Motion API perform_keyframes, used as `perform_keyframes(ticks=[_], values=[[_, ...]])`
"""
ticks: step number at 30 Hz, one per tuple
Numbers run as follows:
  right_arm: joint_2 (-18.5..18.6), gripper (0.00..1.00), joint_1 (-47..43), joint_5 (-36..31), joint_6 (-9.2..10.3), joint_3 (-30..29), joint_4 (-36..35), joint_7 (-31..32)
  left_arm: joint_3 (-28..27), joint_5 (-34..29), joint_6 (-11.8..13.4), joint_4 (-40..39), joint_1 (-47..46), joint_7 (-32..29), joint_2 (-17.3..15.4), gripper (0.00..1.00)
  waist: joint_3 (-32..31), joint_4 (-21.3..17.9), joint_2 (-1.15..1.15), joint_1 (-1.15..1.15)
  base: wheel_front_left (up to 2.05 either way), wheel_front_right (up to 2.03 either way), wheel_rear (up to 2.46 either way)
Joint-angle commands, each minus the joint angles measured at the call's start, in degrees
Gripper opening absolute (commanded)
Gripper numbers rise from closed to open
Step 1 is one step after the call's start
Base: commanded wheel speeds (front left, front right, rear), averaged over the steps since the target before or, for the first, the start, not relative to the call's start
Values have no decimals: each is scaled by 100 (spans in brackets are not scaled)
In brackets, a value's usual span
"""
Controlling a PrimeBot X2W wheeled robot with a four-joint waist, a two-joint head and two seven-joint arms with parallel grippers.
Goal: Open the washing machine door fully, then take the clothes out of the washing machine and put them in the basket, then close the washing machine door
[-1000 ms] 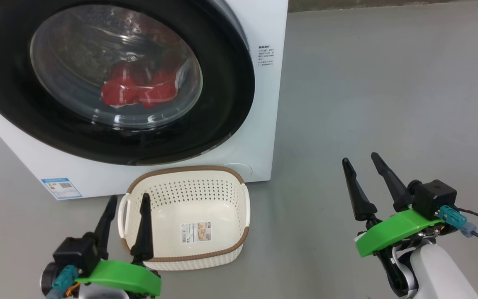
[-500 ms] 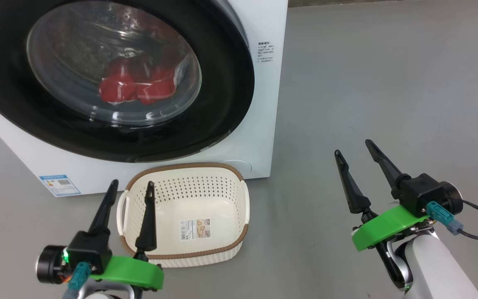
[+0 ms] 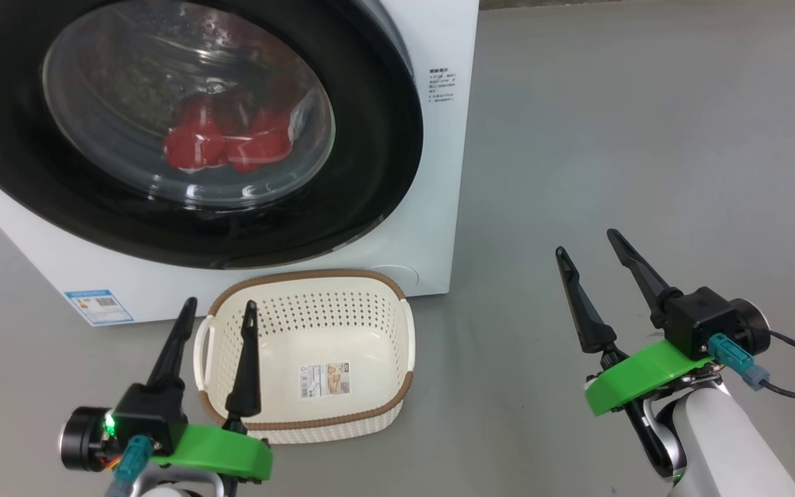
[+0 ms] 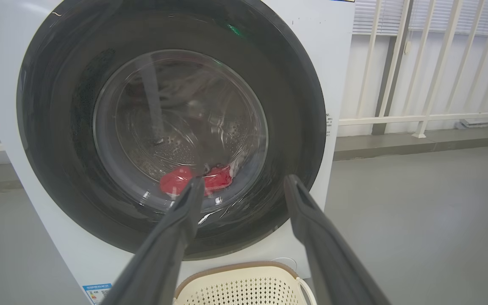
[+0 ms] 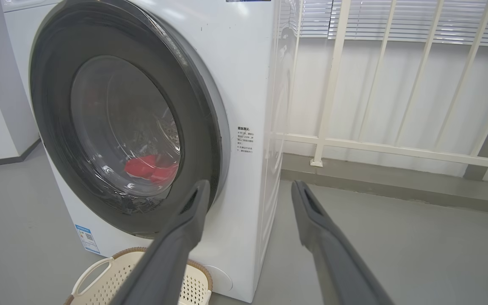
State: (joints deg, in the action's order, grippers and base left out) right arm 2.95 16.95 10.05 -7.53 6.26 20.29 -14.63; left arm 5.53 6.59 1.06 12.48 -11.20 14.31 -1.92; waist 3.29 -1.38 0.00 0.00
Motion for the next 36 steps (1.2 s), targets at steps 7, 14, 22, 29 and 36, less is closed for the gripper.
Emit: perform_keyframes(ticks=[7,14,22,29,36], values=[[-7,44,250,41,4,109,-131,-37,-136,-31,44,-206,-249,69,-96,100,97,49,0,0,0,0,0],[-7,0,461,-46,4,52,-178,-37,-61,0,17,-477,-412,69,-96,100,388,175,0,0,0,0,0],[-7,0,961,525,4,-26,-172,-37,43,-28,1,-796,-585,69,-96,100,897,338,0,0,0,0,0],[-7,0,1612,2037,4,85,-8,-37,158,-22,11,-1056,-765,69,-96,100,1330,446,0,0,0,0,0],[-7,0,2246,3030,4,281,231,9,178,-86,-15,-1364,-799,69,-96,100,1664,516,0,0,0,0,0]])
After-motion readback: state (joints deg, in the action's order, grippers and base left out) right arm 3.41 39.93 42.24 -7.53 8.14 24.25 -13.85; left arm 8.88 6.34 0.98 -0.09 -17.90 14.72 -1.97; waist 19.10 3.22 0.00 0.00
